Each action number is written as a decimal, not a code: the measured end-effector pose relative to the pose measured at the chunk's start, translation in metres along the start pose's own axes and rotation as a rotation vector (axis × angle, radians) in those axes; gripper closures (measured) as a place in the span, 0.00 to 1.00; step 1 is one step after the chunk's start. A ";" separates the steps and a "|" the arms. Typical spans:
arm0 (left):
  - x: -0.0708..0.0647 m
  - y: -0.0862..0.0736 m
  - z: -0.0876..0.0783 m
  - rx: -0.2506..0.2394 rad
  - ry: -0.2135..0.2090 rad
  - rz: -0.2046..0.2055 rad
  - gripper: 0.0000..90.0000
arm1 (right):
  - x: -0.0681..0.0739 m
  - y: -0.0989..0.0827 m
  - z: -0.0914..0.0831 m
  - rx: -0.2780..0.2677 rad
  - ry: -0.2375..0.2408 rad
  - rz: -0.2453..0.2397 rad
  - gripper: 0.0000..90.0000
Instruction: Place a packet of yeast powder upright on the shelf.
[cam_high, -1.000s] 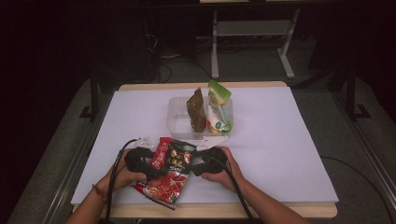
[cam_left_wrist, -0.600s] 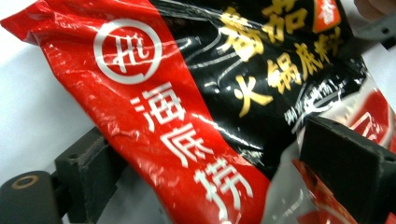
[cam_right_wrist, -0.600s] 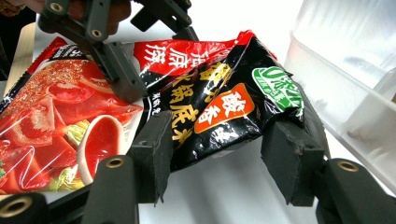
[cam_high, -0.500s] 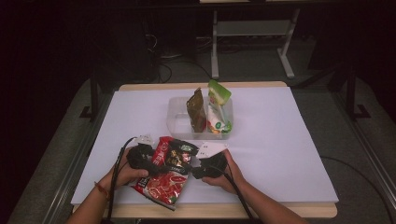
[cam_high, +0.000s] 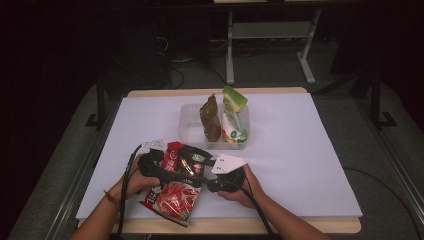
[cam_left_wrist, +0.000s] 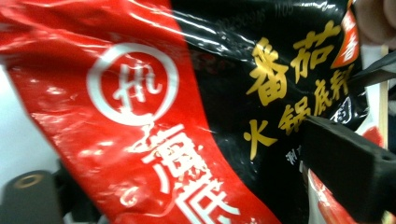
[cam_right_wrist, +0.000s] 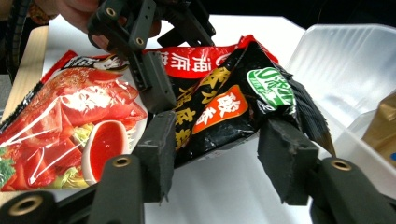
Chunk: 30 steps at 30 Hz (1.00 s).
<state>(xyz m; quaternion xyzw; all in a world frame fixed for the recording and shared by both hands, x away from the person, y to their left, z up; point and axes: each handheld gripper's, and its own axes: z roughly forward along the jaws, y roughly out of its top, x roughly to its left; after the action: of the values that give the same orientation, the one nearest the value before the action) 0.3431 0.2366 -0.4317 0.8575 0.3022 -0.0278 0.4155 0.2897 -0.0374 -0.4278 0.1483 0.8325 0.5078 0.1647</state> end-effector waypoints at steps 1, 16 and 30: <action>0.001 0.000 -0.004 -0.021 -0.001 -0.003 0.16 | -0.001 0.001 -0.001 -0.005 -0.006 0.014 0.58; 0.000 0.000 -0.030 -0.228 -0.009 0.011 0.60 | -0.020 0.007 -0.016 -0.074 -0.036 0.093 0.75; -0.004 0.006 -0.023 -0.176 -0.083 0.025 0.56 | -0.019 0.011 -0.018 -0.088 -0.044 0.070 0.77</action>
<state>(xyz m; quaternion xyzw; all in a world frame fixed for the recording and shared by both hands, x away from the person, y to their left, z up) 0.3379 0.2484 -0.4115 0.8195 0.2753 -0.0312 0.5016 0.3000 -0.0553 -0.4079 0.1811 0.7997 0.5462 0.1712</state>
